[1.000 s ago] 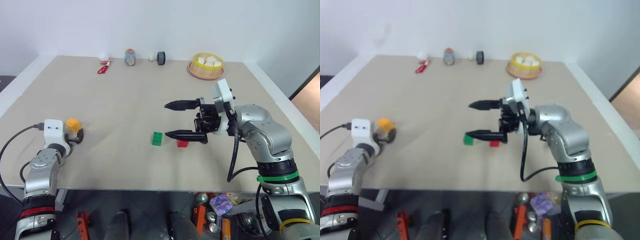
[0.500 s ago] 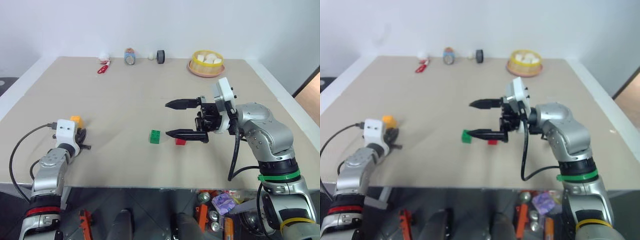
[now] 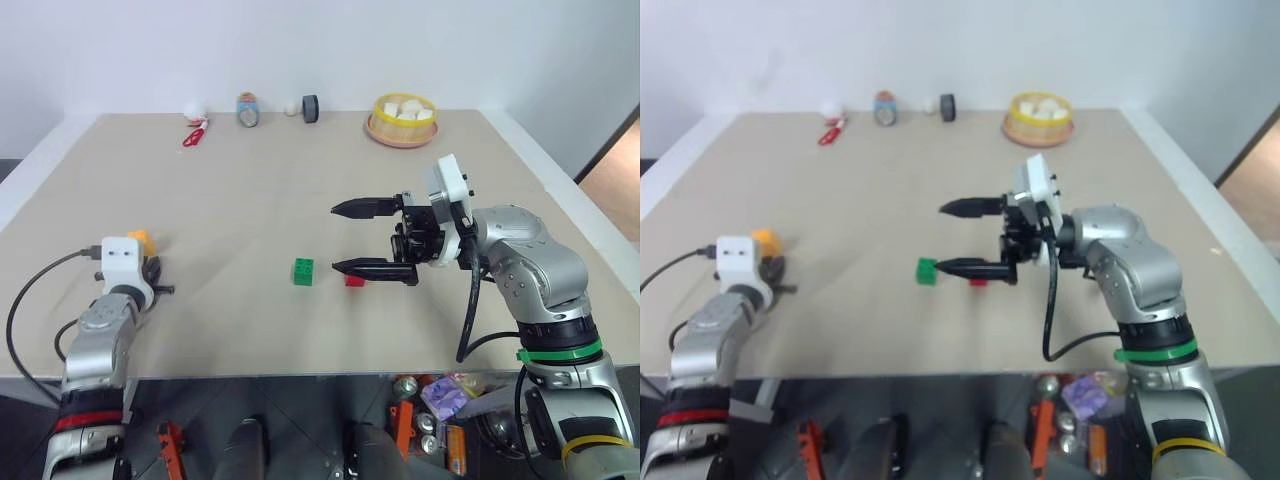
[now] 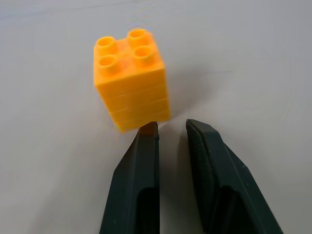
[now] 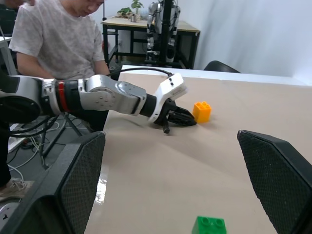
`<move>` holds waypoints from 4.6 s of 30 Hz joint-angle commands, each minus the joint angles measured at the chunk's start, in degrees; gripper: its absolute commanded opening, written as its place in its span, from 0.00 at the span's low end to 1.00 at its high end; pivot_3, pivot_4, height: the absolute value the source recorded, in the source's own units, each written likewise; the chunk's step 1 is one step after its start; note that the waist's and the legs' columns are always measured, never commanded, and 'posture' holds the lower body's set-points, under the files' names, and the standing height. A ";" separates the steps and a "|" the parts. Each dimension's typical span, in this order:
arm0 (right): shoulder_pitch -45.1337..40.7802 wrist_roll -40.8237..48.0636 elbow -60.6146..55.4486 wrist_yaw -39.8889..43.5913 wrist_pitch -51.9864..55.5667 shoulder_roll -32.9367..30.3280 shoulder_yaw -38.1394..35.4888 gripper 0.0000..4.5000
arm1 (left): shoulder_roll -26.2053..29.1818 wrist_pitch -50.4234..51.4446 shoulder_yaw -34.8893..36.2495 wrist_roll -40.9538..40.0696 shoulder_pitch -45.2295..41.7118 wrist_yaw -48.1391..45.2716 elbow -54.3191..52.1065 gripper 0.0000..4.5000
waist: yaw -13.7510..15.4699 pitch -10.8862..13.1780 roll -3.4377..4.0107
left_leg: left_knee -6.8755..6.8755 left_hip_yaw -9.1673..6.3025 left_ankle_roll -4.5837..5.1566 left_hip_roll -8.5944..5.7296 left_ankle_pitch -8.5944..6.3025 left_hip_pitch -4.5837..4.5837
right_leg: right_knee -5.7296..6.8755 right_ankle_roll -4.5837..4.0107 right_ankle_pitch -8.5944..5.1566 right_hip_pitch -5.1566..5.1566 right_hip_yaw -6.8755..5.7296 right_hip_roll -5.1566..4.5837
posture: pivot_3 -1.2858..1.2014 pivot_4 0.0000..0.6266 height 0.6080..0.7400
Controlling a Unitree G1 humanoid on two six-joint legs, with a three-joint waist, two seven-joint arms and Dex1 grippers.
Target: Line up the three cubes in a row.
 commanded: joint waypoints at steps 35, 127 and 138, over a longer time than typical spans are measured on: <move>-3.77 -1.32 2.27 2.31 -1.60 2.05 -0.71 1.00 | -2.22 7.84 1.88 3.91 -10.48 11.03 0.41 1.00 | 1.61 0.42 -0.96 | 0.34 0.04 -0.11 -0.09 0.43 0.31 | 1.02 -0.04 -0.06 -0.30 0.32 0.04 | 0.52 0.24 1.00; 16.44 8.38 -15.06 -2.84 8.22 -14.52 -13.36 1.00 | 7.87 -41.27 -22.75 -0.56 -39.48 -82.69 52.88 0.29 | 1.70 0.61 -1.29 | 0.51 0.50 0.02 0.07 0.50 0.46 | 1.12 0.02 -0.22 -0.19 0.56 0.01 | 0.52 0.24 1.00; 19.63 10.10 -17.87 -4.94 9.18 -15.62 -15.65 1.00 | 10.27 -45.42 -30.00 -1.88 -38.95 -82.69 55.05 0.29 | 1.69 0.62 -1.30 | 0.51 0.50 0.03 0.07 0.50 0.46 | 1.13 0.03 -0.21 -0.20 0.57 0.01 | 0.52 0.24 1.00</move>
